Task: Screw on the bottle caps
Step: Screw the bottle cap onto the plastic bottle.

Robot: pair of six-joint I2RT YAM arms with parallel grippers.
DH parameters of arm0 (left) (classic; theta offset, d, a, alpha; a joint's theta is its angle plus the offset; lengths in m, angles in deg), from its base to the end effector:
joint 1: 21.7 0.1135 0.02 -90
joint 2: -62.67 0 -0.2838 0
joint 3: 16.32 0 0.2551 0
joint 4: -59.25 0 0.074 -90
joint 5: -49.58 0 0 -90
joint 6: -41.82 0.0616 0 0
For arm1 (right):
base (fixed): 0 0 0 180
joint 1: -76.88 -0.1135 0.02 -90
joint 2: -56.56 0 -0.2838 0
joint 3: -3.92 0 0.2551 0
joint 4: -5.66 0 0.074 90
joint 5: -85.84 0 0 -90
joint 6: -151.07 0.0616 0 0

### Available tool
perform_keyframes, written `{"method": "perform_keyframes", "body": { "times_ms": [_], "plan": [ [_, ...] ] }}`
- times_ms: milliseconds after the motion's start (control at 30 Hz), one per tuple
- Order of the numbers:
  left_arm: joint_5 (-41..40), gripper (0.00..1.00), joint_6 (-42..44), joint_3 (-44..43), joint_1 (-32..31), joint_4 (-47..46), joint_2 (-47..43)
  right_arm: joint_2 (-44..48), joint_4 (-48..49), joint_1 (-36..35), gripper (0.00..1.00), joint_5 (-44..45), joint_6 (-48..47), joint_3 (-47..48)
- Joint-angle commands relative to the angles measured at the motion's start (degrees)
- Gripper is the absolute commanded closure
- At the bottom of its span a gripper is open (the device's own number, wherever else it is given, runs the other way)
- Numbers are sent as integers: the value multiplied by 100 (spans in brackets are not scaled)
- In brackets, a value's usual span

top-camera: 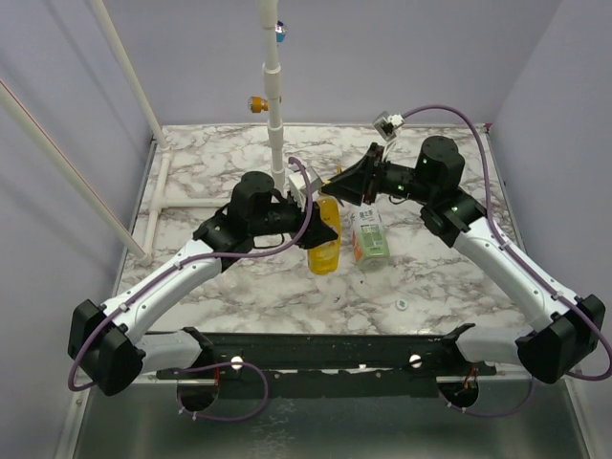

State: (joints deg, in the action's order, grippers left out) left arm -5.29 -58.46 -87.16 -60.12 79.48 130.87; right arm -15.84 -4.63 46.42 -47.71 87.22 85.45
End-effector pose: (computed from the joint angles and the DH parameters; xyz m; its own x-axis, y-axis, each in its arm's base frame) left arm 0.2036 -0.2067 0.3512 -0.4004 0.1313 -0.9069 0.8807 0.3286 -0.3412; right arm 0.2411 0.1910 0.4221 -0.4393 0.1122 -0.8913 -0.8551 0.2519 0.4532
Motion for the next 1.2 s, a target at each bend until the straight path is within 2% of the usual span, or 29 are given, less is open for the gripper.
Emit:
{"method": "perform_keyframes", "body": {
  "times_ms": [0, 233, 567, 800, 1167],
  "plan": [
    [-1630, 100, -57, -330, 39, -70, 110, 104, -978, -257, 79, 1181, -373, 241],
    [-2910, 100, -194, -605, 35, -18, 363, -227, -1543, -828, 80, 2725, -439, 672],
    [-3626, 100, -238, -841, -17, 75, 637, -629, -1724, -1364, 80, 3634, -419, 1077],
    [-3833, 100, -203, -811, -17, 88, 715, -730, -1805, -1499, 79, 3865, -373, 1197],
    [-3628, 100, -150, -690, -22, 75, 687, -602, -1865, -1533, 64, 4090, -339, 1204]
  ]
}}
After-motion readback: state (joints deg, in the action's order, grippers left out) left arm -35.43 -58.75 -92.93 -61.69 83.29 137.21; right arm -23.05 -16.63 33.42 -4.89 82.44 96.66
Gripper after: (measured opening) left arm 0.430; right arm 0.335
